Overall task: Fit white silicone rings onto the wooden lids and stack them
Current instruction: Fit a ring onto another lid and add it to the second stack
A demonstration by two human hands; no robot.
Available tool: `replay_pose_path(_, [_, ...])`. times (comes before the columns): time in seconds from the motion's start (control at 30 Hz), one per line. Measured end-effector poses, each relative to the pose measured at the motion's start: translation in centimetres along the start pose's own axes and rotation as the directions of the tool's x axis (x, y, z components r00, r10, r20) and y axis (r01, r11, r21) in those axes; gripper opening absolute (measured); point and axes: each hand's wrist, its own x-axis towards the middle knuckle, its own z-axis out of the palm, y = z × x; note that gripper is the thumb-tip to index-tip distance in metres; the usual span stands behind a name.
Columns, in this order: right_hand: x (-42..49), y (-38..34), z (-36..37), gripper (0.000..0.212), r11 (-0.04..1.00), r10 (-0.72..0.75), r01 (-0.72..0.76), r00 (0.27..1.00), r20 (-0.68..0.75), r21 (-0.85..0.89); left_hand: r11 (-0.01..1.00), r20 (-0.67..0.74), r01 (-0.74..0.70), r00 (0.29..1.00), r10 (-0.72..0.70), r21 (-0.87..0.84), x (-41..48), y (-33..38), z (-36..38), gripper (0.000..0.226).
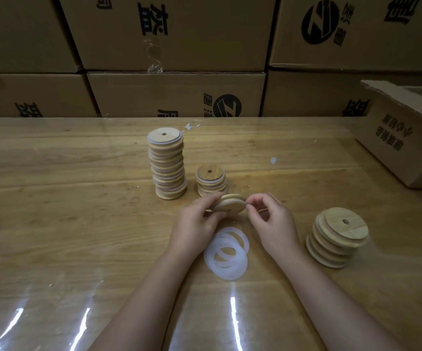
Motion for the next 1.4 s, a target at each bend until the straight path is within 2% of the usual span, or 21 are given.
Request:
replay_pose_path(0.2, [-0.1,-0.2,-0.1,0.015,0.998,-0.064,0.064,0.997,-0.037,0.009,0.999,-0.013,-0.009,1.000,0.009,0.032,0.0,0.3,0.0,0.040])
replay_pose_path(0.23, [-0.1,-0.2,-0.1,0.016,0.998,-0.060,0.061,0.997,-0.047,0.020,1.000,0.000,0.026,1.000,-0.026,-0.017,0.0,0.4,0.1,0.038])
replay_pose_path(0.3, [-0.1,-0.4,-0.1,0.020,0.997,-0.007,0.012,0.998,-0.065,0.079,0.951,0.086,0.159,0.986,-0.141,-0.265,0.0,0.6,0.1,0.035])
replay_pose_path(0.37, [0.0,-0.6,-0.1,0.025,0.988,0.061,-0.053,0.997,-0.051,0.144,0.802,0.152,0.280,0.960,-0.236,-0.528,0.0,0.9,-0.3,0.035])
replay_pose_path(0.4, [0.0,-0.6,-0.1,0.026,0.986,0.074,-0.069,0.997,-0.027,0.150,0.732,0.156,0.306,0.951,-0.267,-0.609,0.1,0.9,-0.5,0.036])
replay_pose_path(0.47, [-0.1,-0.6,0.0,0.025,0.990,0.065,-0.070,0.997,0.039,0.126,0.663,0.155,0.323,0.941,-0.300,-0.676,0.3,0.7,-1.0,0.039])
replay_pose_path(0.6, [-0.2,-0.9,0.1,0.031,0.987,0.049,-0.059,0.996,0.075,0.147,0.639,0.183,0.366,0.924,-0.336,-0.677,0.6,0.5,-1.2,0.043])
replay_pose_path(0.83, [-0.1,-0.8,0.1,0.026,0.985,0.063,-0.074,0.995,0.078,0.158,0.702,0.194,0.393,0.917,-0.349,-0.594,0.6,0.8,-0.7,0.031])
replay_pose_path(1.03, [-0.1,-0.8,0.0,0.029,0.981,0.042,-0.068,0.989,0.141,0.183,0.608,0.264,0.411,0.910,-0.320,-0.679,0.7,0.6,-1.4,0.041])
replay_pose_path(1.1, [-0.2,-0.7,0.1,0.036,0.975,0.057,-0.098,0.978,0.200,0.202,0.582,0.237,0.388,0.917,-0.320,-0.714,0.7,0.5,-1.4,0.045])
replay_pose_path(1.17, [-0.2,-0.4,0.3,0.038,0.976,0.087,-0.132,0.965,0.247,0.173,0.565,0.157,0.352,0.918,-0.364,-0.746,0.9,0.3,-1.2,0.039])
replay_pose_path(1.27, [-0.1,-0.1,0.5,0.037,0.979,0.119,-0.158,0.957,0.263,0.131,0.538,0.063,0.315,0.899,-0.434,-0.782,1.0,0.1,-1.0,0.031])
replay_pose_path(1.4, [0.1,0.1,0.5,0.034,0.978,0.132,-0.168,0.957,0.259,0.123,0.521,0.014,0.301,0.875,-0.484,-0.798,1.2,0.1,-0.7,0.036])
